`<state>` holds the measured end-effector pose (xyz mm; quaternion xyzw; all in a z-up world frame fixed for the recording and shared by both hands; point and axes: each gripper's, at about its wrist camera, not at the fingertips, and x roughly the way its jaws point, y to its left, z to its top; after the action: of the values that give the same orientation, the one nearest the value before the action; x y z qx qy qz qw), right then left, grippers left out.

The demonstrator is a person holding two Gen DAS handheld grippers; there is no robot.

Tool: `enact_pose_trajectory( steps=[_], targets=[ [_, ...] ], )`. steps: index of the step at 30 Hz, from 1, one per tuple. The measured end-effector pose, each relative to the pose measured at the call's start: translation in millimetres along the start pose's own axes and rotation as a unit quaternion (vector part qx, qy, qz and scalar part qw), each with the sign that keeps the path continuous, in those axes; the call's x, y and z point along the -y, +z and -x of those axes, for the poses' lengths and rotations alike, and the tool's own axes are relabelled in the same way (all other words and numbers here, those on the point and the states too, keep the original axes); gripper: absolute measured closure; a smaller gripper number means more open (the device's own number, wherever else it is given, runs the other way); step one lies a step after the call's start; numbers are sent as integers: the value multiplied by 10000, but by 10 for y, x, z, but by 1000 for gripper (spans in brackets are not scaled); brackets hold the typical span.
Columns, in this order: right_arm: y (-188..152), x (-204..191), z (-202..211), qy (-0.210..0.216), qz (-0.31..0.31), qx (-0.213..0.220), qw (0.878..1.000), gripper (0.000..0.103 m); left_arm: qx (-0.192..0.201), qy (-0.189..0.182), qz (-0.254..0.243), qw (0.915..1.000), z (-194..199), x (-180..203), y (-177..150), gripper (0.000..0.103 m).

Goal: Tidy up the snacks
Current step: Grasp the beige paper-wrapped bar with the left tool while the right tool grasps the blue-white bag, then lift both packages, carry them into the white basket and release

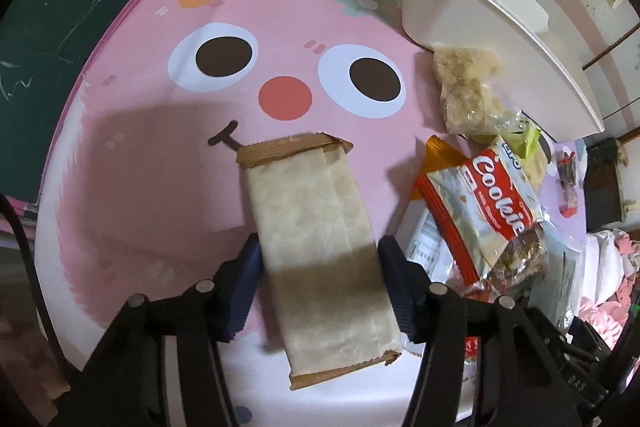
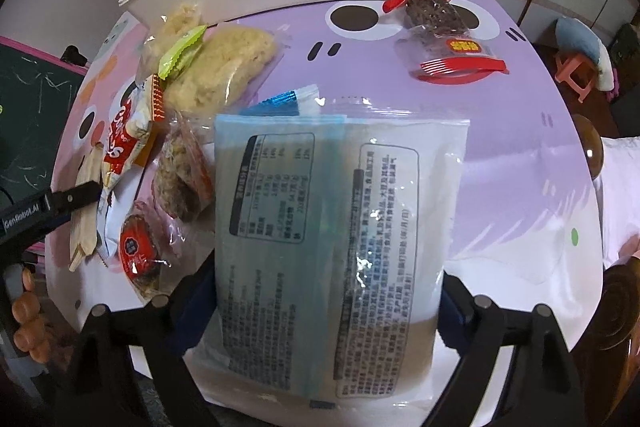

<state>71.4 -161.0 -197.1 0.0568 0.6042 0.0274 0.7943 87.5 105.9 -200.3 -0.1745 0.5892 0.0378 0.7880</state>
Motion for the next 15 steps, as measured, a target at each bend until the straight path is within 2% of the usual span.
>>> enact_pose_trajectory(
  steps=[4, 9, 15],
  targets=[
    [-25, 71, 78, 78, -123, 81, 9999, 14, 144, -31, -68, 9999, 88, 4, -121, 47],
    [-37, 115, 248, 134, -222, 376, 9990, 14, 631, 39, -400, 9972, 367, 156, -170, 47],
    [-56, 129, 702, 154, -238, 1207, 9923, 14, 1198, -50, -846, 9892, 832, 332, -316, 47]
  ],
)
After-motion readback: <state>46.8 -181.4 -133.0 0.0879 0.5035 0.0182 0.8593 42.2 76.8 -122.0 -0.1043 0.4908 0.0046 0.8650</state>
